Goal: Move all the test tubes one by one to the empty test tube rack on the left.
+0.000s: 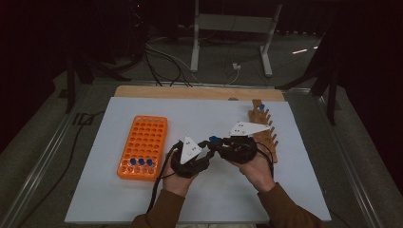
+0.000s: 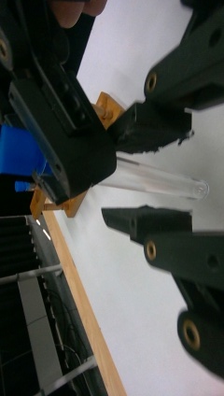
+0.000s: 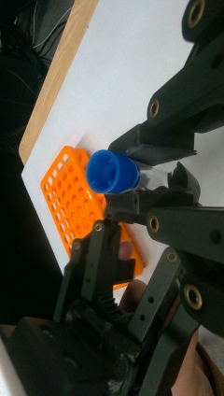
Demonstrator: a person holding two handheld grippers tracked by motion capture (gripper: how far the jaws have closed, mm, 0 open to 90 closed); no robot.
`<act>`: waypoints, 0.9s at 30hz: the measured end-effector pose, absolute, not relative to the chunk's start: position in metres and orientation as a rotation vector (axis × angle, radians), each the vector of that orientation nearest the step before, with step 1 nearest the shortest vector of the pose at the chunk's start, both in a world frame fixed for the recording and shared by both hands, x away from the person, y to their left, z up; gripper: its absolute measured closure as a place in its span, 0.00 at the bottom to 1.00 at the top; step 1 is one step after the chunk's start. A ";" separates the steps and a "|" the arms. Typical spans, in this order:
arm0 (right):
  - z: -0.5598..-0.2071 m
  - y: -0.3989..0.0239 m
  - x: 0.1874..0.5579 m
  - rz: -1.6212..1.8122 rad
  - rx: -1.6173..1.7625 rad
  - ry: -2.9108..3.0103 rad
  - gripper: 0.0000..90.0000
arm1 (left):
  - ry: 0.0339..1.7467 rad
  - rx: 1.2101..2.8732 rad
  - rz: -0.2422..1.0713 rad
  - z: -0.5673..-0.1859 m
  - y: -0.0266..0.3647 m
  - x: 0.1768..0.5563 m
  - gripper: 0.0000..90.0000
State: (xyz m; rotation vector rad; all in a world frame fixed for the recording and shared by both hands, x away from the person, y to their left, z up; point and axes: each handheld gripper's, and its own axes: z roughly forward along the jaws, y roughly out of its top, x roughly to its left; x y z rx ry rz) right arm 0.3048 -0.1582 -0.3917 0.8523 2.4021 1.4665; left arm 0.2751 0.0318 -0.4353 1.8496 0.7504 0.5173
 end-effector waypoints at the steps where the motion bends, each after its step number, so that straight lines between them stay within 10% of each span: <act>1: -0.392 -0.158 0.305 1.467 0.852 2.403 0.85 | 0.748 1.851 0.520 -0.435 0.032 0.275 0.75; 10: -0.393 -0.157 0.304 1.449 0.836 2.405 0.82 | 0.732 1.863 0.515 -0.437 0.030 0.275 0.86; 27: -0.387 -0.179 0.310 1.441 0.918 2.262 0.05 | 0.834 1.825 0.511 -0.435 0.046 0.281 0.87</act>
